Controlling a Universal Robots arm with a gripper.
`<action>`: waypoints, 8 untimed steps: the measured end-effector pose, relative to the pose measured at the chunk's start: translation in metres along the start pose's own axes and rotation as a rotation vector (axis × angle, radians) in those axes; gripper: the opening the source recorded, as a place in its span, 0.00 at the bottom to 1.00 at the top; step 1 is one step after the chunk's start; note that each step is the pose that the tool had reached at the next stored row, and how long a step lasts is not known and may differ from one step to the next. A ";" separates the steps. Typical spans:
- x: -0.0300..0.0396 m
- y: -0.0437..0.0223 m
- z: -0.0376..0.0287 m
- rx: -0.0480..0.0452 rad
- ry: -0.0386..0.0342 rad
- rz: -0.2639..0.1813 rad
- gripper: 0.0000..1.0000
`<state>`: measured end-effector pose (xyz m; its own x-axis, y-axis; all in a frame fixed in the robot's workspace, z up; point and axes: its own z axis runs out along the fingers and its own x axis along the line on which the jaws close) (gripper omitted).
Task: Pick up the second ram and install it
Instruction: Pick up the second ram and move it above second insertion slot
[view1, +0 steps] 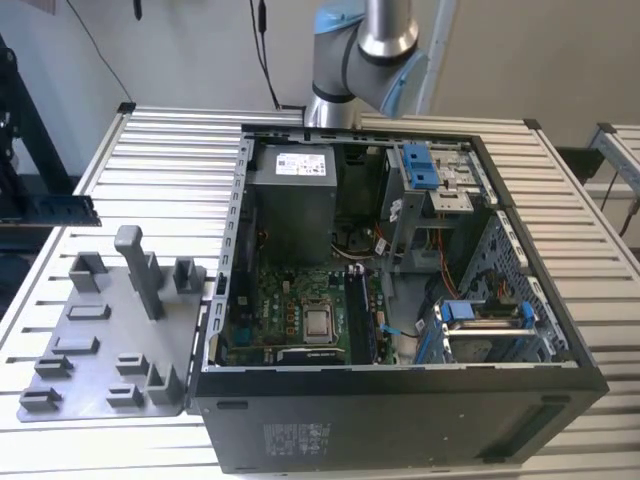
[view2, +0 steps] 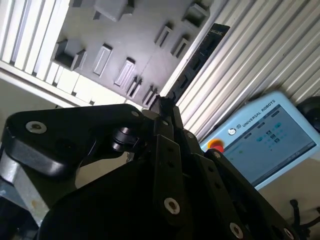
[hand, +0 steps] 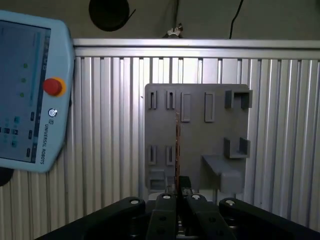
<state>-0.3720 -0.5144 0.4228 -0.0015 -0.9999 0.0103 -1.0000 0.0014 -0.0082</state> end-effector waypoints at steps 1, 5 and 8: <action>0.0000 -0.0041 0.0001 0.0000 -0.0001 0.000 0.14; -0.0001 -0.0219 0.0002 -0.0002 -0.0001 0.000 0.14; 0.0000 -0.0354 0.0004 -0.0004 -0.0002 0.000 0.14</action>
<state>-0.3366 -0.5145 0.4228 -0.0015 -0.9999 0.0101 -1.0000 0.0014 -0.0078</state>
